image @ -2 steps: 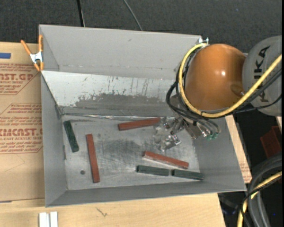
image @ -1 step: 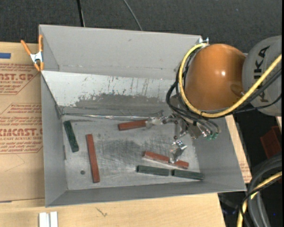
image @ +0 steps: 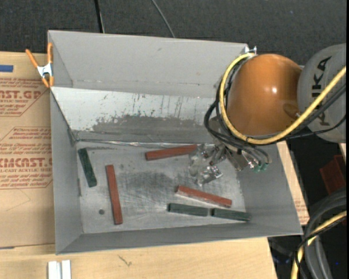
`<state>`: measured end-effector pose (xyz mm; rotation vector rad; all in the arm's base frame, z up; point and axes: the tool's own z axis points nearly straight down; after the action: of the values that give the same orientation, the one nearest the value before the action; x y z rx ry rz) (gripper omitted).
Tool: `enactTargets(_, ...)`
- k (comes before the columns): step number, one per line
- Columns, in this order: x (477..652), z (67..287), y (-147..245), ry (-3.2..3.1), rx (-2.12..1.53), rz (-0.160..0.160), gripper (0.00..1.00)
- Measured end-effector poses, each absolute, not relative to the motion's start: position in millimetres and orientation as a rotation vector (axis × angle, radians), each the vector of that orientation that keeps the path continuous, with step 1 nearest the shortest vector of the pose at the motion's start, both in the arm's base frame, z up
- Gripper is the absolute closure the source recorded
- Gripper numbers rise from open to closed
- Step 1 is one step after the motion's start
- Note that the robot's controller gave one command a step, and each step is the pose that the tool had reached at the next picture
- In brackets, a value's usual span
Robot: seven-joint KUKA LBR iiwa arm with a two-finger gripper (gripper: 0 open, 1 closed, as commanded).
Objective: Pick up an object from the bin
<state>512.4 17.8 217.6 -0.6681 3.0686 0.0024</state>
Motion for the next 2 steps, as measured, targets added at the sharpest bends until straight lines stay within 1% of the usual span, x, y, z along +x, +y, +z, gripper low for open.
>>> enactTargets(1, 512.4, 217.6, 17.8, 3.069, -0.668, 0.003, 0.0)
enactTargets(2, 512.4, 217.6, 17.8, 3.068, -0.669, 0.003, 0.0)
